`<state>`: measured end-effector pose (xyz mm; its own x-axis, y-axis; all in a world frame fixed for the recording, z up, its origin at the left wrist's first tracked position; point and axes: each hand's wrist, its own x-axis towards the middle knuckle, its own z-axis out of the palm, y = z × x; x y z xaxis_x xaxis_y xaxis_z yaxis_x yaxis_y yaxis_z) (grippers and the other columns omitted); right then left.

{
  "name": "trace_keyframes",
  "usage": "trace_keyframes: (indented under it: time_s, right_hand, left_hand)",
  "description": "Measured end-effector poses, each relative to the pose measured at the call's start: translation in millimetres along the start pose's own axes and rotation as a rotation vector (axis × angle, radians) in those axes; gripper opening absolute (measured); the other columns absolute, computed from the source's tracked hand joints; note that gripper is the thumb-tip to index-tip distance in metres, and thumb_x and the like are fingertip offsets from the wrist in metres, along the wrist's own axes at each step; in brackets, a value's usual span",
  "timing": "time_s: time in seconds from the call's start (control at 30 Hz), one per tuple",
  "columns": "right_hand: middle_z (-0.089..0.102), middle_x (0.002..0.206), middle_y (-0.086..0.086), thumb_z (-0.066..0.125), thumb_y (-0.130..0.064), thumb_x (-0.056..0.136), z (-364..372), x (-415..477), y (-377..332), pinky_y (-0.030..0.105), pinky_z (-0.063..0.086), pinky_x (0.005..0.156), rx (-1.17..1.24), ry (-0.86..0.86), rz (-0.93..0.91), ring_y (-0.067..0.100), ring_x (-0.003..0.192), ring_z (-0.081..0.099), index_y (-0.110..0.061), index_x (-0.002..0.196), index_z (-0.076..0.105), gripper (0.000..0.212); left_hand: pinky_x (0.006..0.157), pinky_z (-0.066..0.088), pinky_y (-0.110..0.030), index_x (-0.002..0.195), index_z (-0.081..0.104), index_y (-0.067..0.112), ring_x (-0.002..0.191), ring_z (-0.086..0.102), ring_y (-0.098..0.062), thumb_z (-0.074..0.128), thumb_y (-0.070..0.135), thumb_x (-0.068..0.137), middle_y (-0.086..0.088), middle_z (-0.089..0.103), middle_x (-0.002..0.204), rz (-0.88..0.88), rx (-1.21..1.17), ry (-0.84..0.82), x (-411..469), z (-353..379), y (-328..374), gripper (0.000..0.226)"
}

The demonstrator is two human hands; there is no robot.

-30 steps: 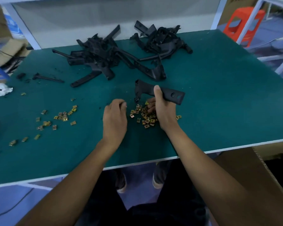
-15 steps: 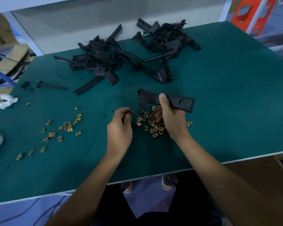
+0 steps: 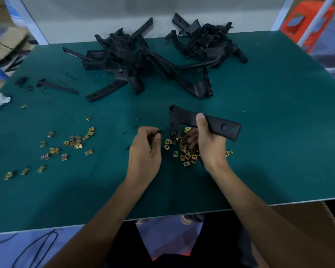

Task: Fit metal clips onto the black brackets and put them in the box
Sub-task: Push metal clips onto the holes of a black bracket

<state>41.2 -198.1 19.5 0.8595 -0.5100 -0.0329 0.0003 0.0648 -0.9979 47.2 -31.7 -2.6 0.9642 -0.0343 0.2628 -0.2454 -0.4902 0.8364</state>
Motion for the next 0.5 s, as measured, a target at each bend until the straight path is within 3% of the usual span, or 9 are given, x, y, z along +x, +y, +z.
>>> trace_keyframes:
  time_s: [0.1, 0.2, 0.37, 0.43, 0.5]
  right_hand:
    - [0.062, 0.065, 0.013, 0.057, -0.039, 0.103, 0.6, -0.3, 0.5, 0.032, 0.047, 0.05, 0.002, 0.019, 0.005, 0.018, 0.049, 0.055, -0.004, 0.074, 0.062, 0.046]
    - [0.063, 0.063, 0.009, 0.057, -0.038, 0.104, -0.1, -0.9, 0.8, 0.031, 0.047, 0.048, 0.019, 0.017, -0.004, 0.017, 0.048, 0.055, -0.009, 0.076, 0.064, 0.041]
    - [0.063, 0.063, 0.008, 0.057, -0.039, 0.104, -0.8, -1.0, 1.8, 0.031, 0.047, 0.048, 0.035, 0.014, 0.0, 0.019, 0.05, 0.056, -0.011, 0.075, 0.065, 0.041]
    - [0.063, 0.066, 0.011, 0.057, -0.04, 0.104, -0.8, -0.9, 1.6, 0.031, 0.047, 0.049, 0.044, 0.018, 0.002, 0.019, 0.051, 0.056, -0.01, 0.076, 0.065, 0.041]
    - [0.063, 0.067, 0.012, 0.057, -0.039, 0.104, -0.7, -1.1, 1.0, 0.03, 0.047, 0.049, 0.053, 0.019, 0.001, 0.019, 0.051, 0.056, -0.01, 0.077, 0.065, 0.04]
  left_hand:
    - [0.087, 0.037, -0.004, 0.132, 0.058, 0.022, 0.107, 0.053, -0.001, 0.048, 0.023, 0.105, 0.017, 0.059, 0.117, 0.067, 0.059, -0.021, -0.4, -2.1, 4.2, 0.028]
    - [0.085, 0.041, -0.013, 0.127, 0.063, 0.02, 0.104, 0.057, -0.005, 0.052, 0.02, 0.104, 0.018, 0.061, 0.111, 0.074, 0.083, -0.021, 0.2, -2.4, 5.5, 0.026]
    - [0.074, 0.04, 0.0, 0.111, 0.063, 0.02, 0.091, 0.054, 0.022, 0.062, 0.024, 0.099, 0.026, 0.061, 0.092, -0.011, 0.01, -0.024, 0.5, 2.8, 1.9, 0.013]
    - [0.073, 0.04, -0.002, 0.107, 0.062, 0.022, 0.091, 0.056, 0.018, 0.064, 0.027, 0.098, 0.024, 0.062, 0.091, 0.003, 0.011, -0.022, 0.0, 2.5, 3.5, 0.011]
    - [0.075, 0.04, -0.005, 0.105, 0.064, 0.022, 0.092, 0.058, 0.003, 0.065, 0.026, 0.097, 0.018, 0.064, 0.095, 0.065, 0.053, -0.002, -0.3, 0.4, 5.1, 0.009]
